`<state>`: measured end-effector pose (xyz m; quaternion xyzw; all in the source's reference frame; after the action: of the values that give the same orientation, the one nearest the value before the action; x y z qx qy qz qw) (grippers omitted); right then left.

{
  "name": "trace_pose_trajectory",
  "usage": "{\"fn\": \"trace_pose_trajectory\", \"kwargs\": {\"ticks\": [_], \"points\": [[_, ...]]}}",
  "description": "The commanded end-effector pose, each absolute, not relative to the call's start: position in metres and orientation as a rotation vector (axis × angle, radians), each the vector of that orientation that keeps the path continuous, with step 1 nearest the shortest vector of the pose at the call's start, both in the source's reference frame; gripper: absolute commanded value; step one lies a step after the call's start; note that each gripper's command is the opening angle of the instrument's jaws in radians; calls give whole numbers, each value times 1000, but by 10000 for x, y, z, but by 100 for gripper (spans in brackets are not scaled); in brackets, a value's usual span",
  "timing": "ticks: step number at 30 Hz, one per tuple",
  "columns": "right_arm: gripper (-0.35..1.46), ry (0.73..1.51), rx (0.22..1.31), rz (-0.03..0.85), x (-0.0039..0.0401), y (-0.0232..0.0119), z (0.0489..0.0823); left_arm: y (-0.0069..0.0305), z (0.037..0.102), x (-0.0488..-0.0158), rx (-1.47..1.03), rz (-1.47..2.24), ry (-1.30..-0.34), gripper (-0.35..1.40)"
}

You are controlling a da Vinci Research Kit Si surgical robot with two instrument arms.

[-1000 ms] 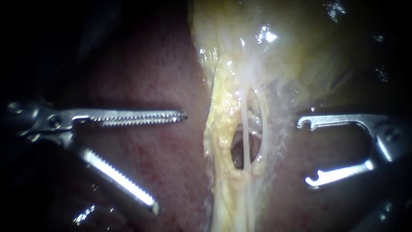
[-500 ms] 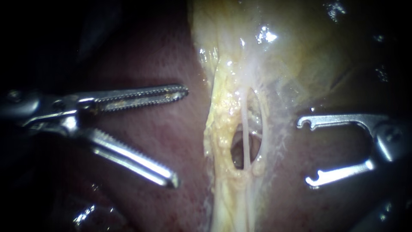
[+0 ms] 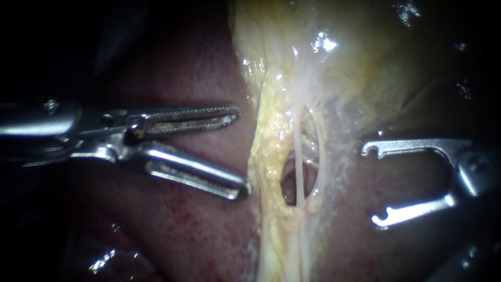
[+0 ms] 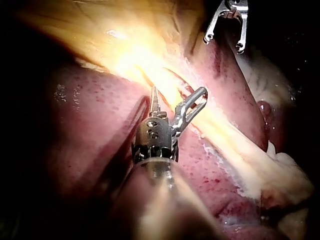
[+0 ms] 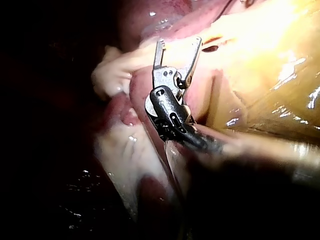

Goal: Grabbing gallbladder

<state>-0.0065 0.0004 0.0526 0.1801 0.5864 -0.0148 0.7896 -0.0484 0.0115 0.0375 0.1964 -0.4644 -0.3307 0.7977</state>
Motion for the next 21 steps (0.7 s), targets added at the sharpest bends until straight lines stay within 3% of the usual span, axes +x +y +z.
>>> {"fn": "trace_pose_trajectory", "kwargs": {"ticks": [1,21], "points": [[58,1263,387,-32,-65,4,526,117,377,-488,422,-717,-992,61],[58,1261,391,-27,-65,4,526,109,413,-496,453,-779,-931,49]]}}
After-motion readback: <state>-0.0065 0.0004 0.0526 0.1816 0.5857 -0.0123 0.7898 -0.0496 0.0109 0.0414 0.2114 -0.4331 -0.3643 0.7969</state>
